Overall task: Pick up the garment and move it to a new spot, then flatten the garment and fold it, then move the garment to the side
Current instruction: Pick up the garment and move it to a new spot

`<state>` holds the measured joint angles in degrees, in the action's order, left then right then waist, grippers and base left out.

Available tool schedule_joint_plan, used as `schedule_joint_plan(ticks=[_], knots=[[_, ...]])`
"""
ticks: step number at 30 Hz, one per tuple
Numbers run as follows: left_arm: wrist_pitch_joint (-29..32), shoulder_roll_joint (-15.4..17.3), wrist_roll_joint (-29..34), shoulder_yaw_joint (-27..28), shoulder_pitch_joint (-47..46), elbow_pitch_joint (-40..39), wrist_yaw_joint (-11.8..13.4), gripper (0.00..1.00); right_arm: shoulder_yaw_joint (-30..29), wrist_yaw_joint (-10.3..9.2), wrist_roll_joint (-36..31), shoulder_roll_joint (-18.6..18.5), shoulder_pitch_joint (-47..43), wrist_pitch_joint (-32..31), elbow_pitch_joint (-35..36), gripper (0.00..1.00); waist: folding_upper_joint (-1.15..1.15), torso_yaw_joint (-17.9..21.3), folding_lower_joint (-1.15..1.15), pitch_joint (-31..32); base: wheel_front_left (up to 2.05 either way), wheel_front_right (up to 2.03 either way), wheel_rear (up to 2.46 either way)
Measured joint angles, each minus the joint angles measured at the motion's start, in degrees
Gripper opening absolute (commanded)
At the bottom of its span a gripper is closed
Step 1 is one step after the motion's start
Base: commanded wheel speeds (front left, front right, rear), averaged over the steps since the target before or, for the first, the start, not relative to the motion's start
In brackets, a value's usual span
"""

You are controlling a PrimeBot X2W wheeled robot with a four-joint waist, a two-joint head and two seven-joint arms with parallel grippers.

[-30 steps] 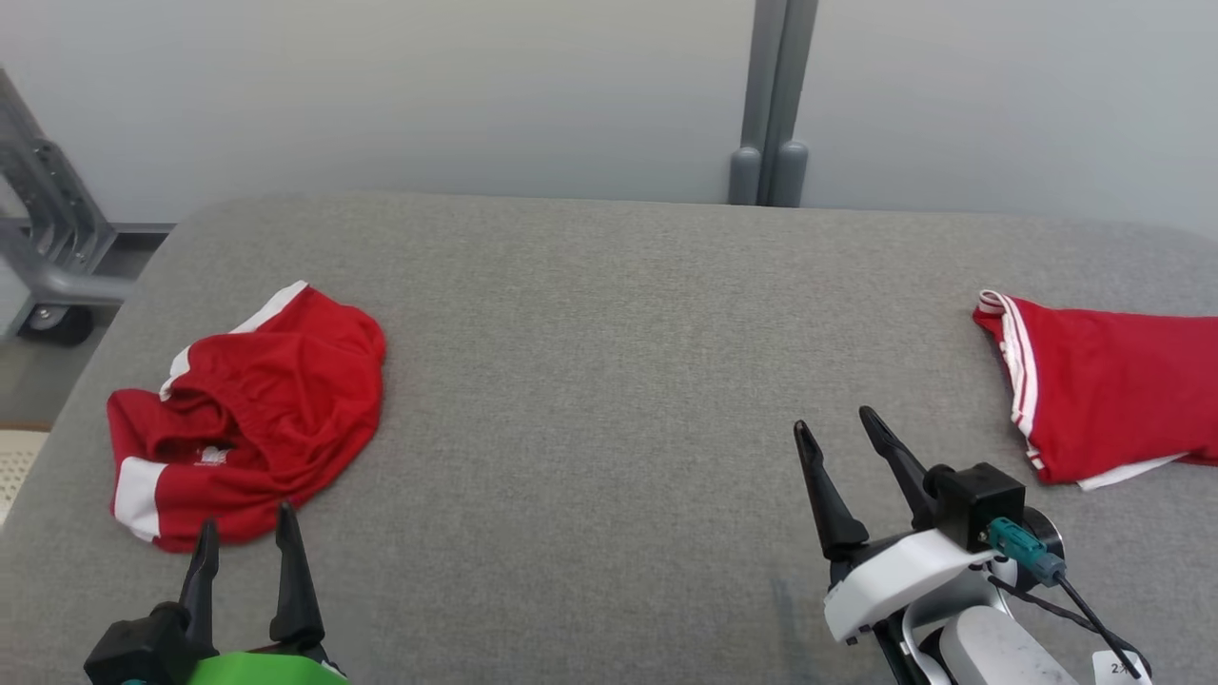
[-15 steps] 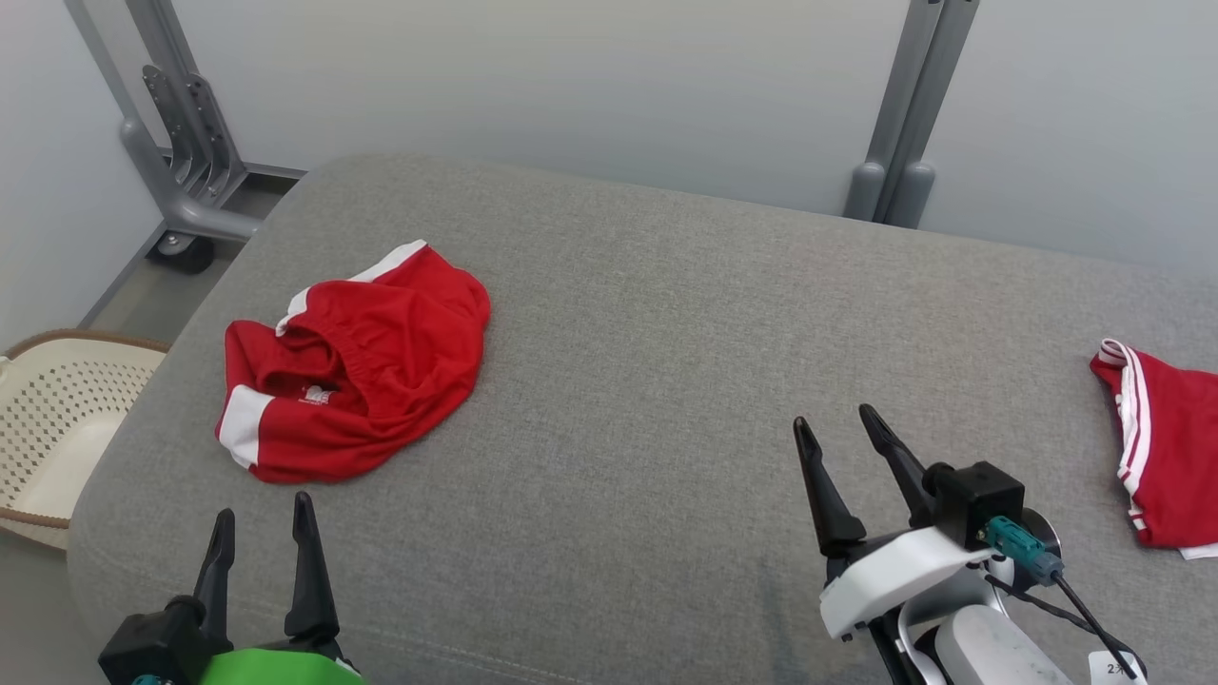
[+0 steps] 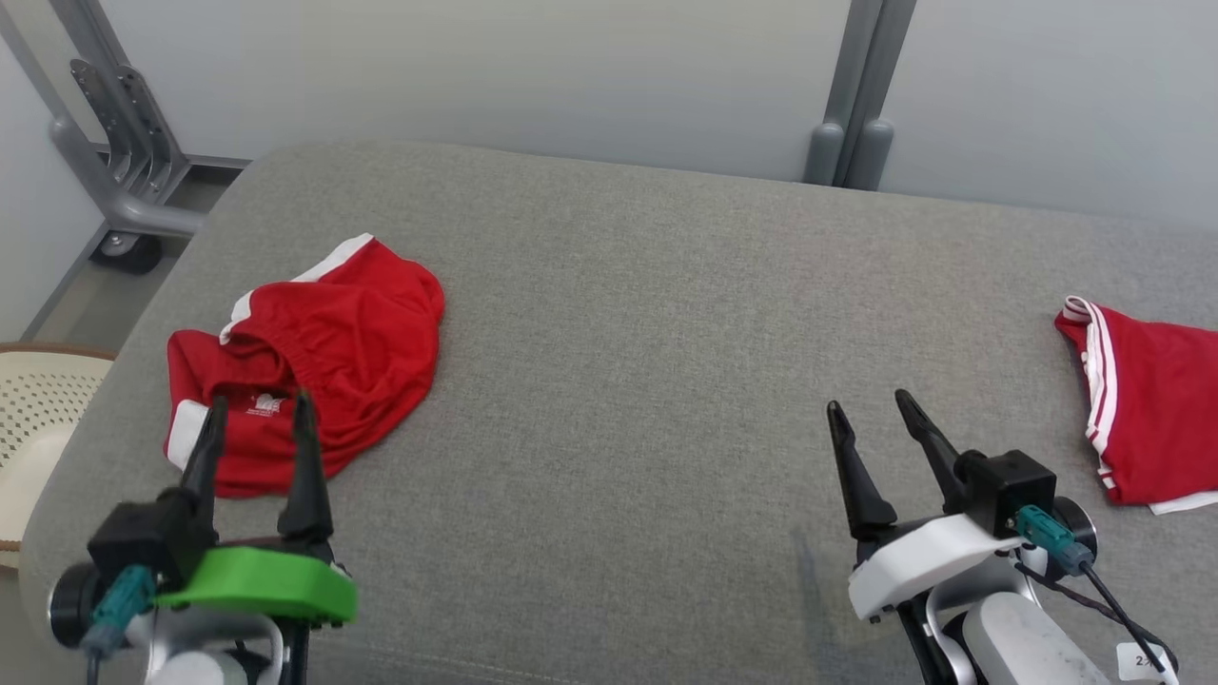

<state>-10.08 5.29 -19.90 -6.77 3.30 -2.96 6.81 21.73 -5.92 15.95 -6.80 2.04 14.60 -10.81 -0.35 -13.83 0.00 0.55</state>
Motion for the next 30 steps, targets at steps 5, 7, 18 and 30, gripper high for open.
schedule_joint_plan(ticks=[5, 7, 18, 30], knots=[[4.1, 1.7, 0.6, -0.5, -8.0, 0.6, -0.6, 1.00, -0.7, -0.25, -0.4, -0.3, 0.8, 0.0, 0.6, 1.00, 0.00, 0.9, 0.00, -1.6, 0.00, 0.00, 0.00], [6.3, 2.3, 0.0, -0.5, -10.6, 1.6, -1.1, 1.00, -0.7, -0.25, -0.6, -0.4, 1.3, 0.0, 0.8, 1.00, 0.00, 1.4, 0.00, -2.2, 0.00, 0.00, 0.00], [18.3, 5.2, -6.8, 6.5, -22.9, 10.4, -1.4, 1.00, -0.6, -0.25, -2.3, -1.0, 3.7, 0.0, 2.5, 1.00, 0.00, 4.3, 0.00, -6.5, 0.00, 0.00, 0.00], [28.0, 11.2, -7.7, 10.6, -32.5, 16.9, -1.2, 1.00, -1.3, -0.32, -4.1, -3.7, 6.4, -1.6, 5.9, 1.00, 0.00, 8.1, 0.00, -14.1, 0.00, 0.00, 0.00]])
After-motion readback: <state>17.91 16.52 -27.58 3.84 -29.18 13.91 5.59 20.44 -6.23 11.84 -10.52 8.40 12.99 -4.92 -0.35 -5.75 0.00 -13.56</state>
